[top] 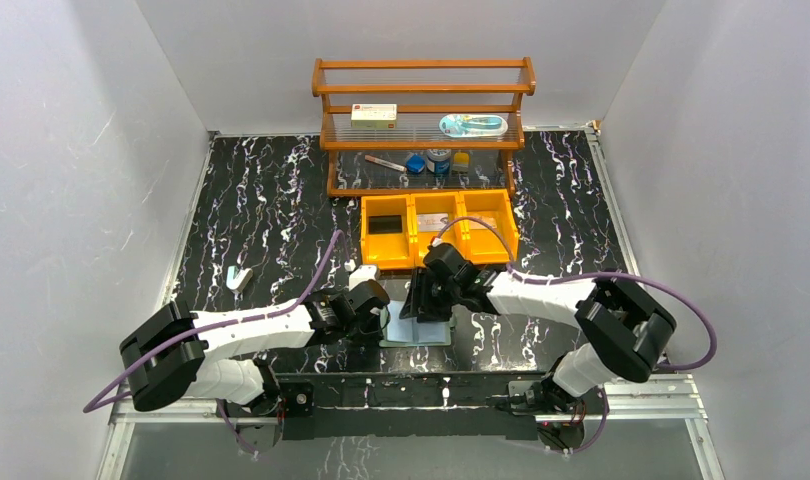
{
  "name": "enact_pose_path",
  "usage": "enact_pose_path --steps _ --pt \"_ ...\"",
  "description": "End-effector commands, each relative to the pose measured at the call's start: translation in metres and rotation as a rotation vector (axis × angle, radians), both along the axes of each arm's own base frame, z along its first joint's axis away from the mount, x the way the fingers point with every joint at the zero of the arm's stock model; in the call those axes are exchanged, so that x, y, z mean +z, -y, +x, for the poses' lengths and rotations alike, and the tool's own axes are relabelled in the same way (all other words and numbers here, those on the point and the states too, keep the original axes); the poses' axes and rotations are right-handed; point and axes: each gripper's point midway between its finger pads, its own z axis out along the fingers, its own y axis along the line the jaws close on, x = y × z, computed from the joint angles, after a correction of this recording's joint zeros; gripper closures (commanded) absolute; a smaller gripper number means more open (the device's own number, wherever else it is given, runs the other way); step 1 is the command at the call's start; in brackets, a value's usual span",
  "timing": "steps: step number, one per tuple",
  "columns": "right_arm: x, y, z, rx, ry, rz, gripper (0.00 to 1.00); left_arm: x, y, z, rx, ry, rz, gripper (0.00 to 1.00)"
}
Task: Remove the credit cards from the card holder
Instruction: Remove the credit card from the card holder.
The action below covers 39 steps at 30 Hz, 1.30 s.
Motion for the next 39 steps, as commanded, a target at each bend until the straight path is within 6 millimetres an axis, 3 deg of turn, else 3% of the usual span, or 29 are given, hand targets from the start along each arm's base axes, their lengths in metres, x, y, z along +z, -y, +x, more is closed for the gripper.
enact_pose_path --steps 1,7,10,22,30,34,39 --pt "0.023 0.013 0.02 -0.057 0.106 -0.08 0.42 0.014 0.005 0.006 0.003 0.03 -0.028 0.97" --pt "0.015 0.047 0.017 -0.107 0.13 -0.195 0.4 0.014 0.007 0.006 -0.001 0.026 -0.029 0.97" --pt "0.006 0.053 0.012 -0.109 0.107 -0.216 0.4 0.013 0.008 0.005 -0.005 0.024 -0.027 0.97" --pt "-0.008 0.055 0.009 -0.102 0.076 -0.245 0.41 0.012 0.007 0.005 -0.003 0.023 -0.023 0.97" --pt "-0.007 0.058 0.01 -0.099 0.087 -0.264 0.41 0.013 0.007 0.005 -0.003 0.022 -0.025 0.97" --pt "-0.011 0.051 0.005 -0.072 0.062 -0.238 0.41 0.012 0.007 0.005 -0.004 0.023 -0.023 0.97" --pt "-0.014 0.024 -0.006 -0.008 -0.004 -0.114 0.43 0.011 0.009 0.004 -0.013 0.016 -0.029 0.97"
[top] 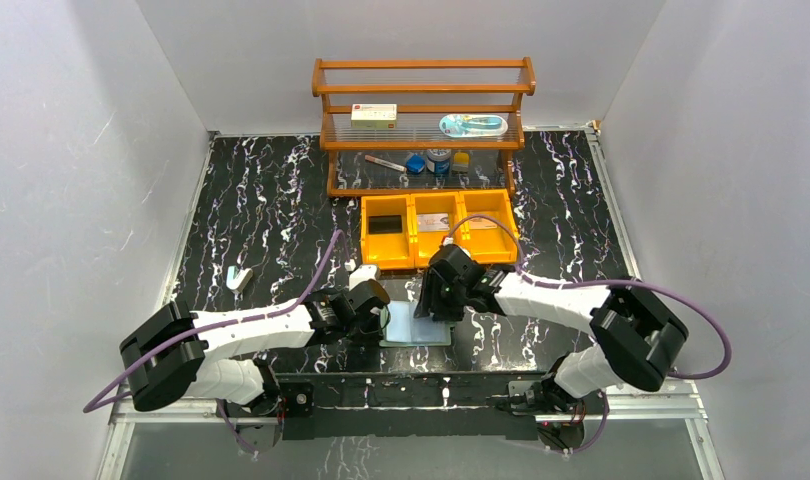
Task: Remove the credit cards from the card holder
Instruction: Remove the credit card from the card holder.
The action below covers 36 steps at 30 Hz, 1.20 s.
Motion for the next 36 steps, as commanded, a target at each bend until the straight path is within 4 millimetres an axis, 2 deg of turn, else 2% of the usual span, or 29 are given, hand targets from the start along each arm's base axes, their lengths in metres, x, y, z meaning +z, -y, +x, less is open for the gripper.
enact_pose_path --steps 1,8,17,20,22,23,26,30,32,36 --pt "-0.008 -0.025 -0.011 0.061 -0.068 0.099 0.43 0.009 0.009 0.004 -0.014 0.013 -0.026 0.97" --pt "0.002 -0.044 -0.002 0.062 -0.048 0.17 0.44 0.009 0.009 0.003 -0.017 0.009 -0.025 0.97" --pt "0.034 -0.084 -0.003 0.172 -0.038 0.382 0.43 0.008 0.008 0.003 -0.01 0.011 -0.026 0.97" --pt "0.038 -0.087 -0.001 0.176 -0.031 0.39 0.43 0.009 0.006 0.003 -0.002 0.014 -0.025 0.96" --pt "0.035 -0.081 0.004 0.15 -0.018 0.336 0.43 0.008 0.002 0.003 0.009 0.017 -0.017 0.94" --pt "0.033 -0.077 0.007 0.141 -0.007 0.305 0.43 0.008 0.001 0.003 0.013 0.017 -0.015 0.92" --pt "0.025 -0.065 0.009 0.119 -0.002 0.235 0.42 0.009 -0.007 0.003 0.034 0.021 0.005 0.73" --pt "0.024 -0.072 0.001 0.162 -0.024 0.282 0.43 0.017 -0.01 0.005 0.045 0.05 -0.013 0.56" --pt "0.028 -0.077 0.002 0.175 -0.023 0.302 0.43 0.021 -0.011 0.008 0.051 0.066 -0.01 0.51" --pt "0.035 -0.089 0.001 0.206 -0.028 0.357 0.42 0.022 -0.016 0.01 0.057 0.075 0.025 0.5"
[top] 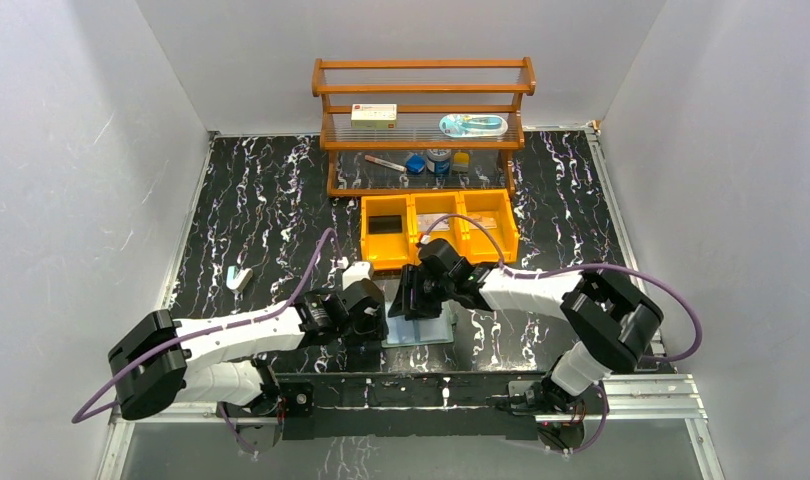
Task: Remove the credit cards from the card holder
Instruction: Remove the credit card from the card holder.
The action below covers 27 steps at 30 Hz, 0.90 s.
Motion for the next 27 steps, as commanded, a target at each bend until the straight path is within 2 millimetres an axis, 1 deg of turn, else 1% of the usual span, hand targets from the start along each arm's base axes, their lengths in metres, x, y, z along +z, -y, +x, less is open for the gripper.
enact_pose_path --steps 1,4,7,10,12,15,17,19,20,23,25,27 --pt "0.026 -0.028 0.003 0.066 0.026 0.135 0.41 0.007 -0.011 0.007 0.034 0.035 0.053 0.5" --pt "0.034 -0.04 -0.001 0.1 0.008 0.204 0.41 0.008 -0.014 0.01 0.048 0.05 0.062 0.5" --pt "0.036 -0.044 -0.001 0.103 -0.013 0.216 0.41 0.01 -0.013 0.012 0.055 0.061 0.055 0.5" --pt "0.041 -0.043 0.002 0.089 -0.005 0.206 0.42 0.008 -0.012 0.013 0.052 0.061 0.051 0.51" --pt "0.047 -0.038 0.004 0.074 0.031 0.196 0.42 0.005 -0.01 0.013 0.048 0.056 0.056 0.53" --pt "0.052 -0.018 0.014 0.021 0.111 0.104 0.42 0.001 -0.006 0.014 0.04 0.05 0.064 0.59" --pt "0.054 -0.002 0.019 -0.01 0.153 0.042 0.42 0.001 -0.004 0.015 0.036 0.049 0.068 0.66" --pt "0.052 0.021 0.025 -0.08 0.185 -0.048 0.41 -0.001 -0.006 0.014 0.041 0.046 0.071 0.68" --pt "0.047 0.036 0.027 -0.122 0.19 -0.11 0.41 -0.003 -0.007 0.013 0.043 0.044 0.07 0.69" --pt "0.037 0.073 0.033 -0.239 0.208 -0.234 0.41 -0.004 -0.008 0.011 0.039 0.043 0.058 0.73" --pt "0.029 0.086 0.033 -0.27 0.196 -0.259 0.41 -0.004 -0.008 0.011 0.037 0.042 0.056 0.73" --pt "0.022 0.086 0.028 -0.255 0.164 -0.236 0.41 -0.003 -0.007 0.01 0.032 0.041 0.052 0.73"
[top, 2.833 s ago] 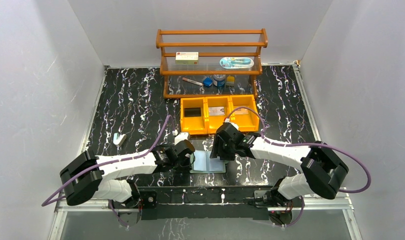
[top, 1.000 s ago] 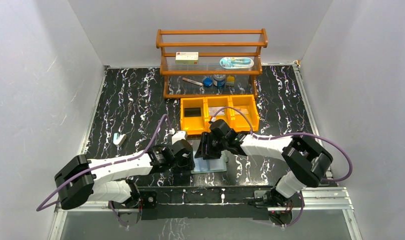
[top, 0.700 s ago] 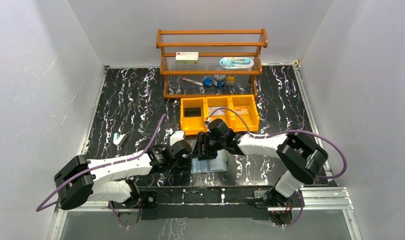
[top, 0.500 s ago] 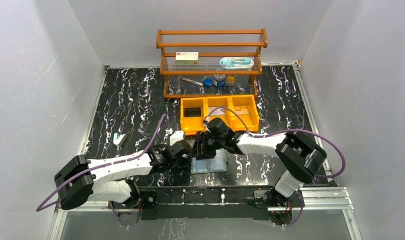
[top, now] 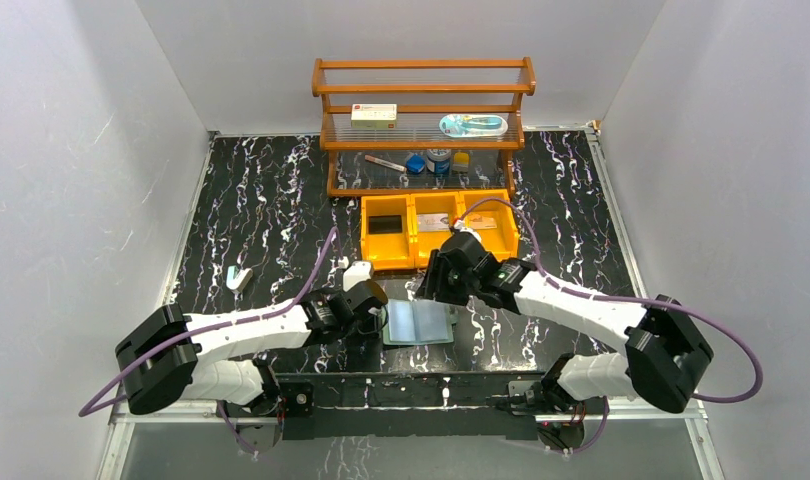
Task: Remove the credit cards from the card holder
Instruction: Remove the credit card from the card holder.
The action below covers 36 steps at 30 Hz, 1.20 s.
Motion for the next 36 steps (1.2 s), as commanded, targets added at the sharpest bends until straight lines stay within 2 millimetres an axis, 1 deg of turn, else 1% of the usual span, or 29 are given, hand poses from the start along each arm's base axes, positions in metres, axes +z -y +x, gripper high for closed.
enact_pose_path --steps 1,3,7,10,14,18,20,22,24,26,30,32,36 --pt "-0.026 0.031 -0.002 -0.074 -0.043 -0.093 0.41 0.008 0.003 0.004 0.0 0.025 -0.023 0.73" --pt "-0.033 0.03 -0.005 -0.058 -0.068 -0.09 0.42 0.009 0.004 0.003 -0.008 0.024 -0.024 0.73" --pt "-0.04 0.023 -0.008 -0.028 -0.095 -0.074 0.44 0.01 0.005 0.003 -0.014 0.025 -0.028 0.73" --pt "-0.042 0.019 -0.009 -0.013 -0.1 -0.063 0.45 0.013 0.005 0.004 -0.013 0.031 -0.029 0.73" --pt "-0.042 0.015 -0.011 -0.002 -0.105 -0.041 0.47 0.02 0.003 0.006 -0.002 0.047 -0.035 0.7" --pt "-0.052 0.023 -0.011 -0.034 -0.129 -0.091 0.44 0.034 0.004 0.011 0.015 0.083 -0.061 0.63" --pt "-0.055 0.026 -0.011 -0.046 -0.138 -0.115 0.44 0.041 0.005 0.013 0.019 0.1 -0.083 0.56" --pt "-0.056 0.027 -0.011 -0.048 -0.14 -0.123 0.44 0.046 0.01 0.014 0.003 0.113 -0.111 0.49" --pt "-0.056 0.028 -0.011 -0.047 -0.139 -0.124 0.44 0.051 0.019 0.016 -0.018 0.126 -0.146 0.45" --pt "-0.057 0.027 -0.011 -0.043 -0.141 -0.124 0.44 0.05 0.026 0.015 -0.039 0.119 -0.164 0.43" --pt "-0.06 0.027 -0.012 -0.039 -0.15 -0.129 0.44 0.045 0.037 0.013 -0.072 0.094 -0.181 0.43" --pt "-0.062 0.026 -0.013 -0.034 -0.156 -0.126 0.44 0.042 0.037 0.012 -0.07 0.084 -0.168 0.44" --pt "-0.061 0.021 -0.016 -0.018 -0.165 -0.094 0.47 0.044 0.034 0.013 -0.071 0.094 -0.164 0.44"
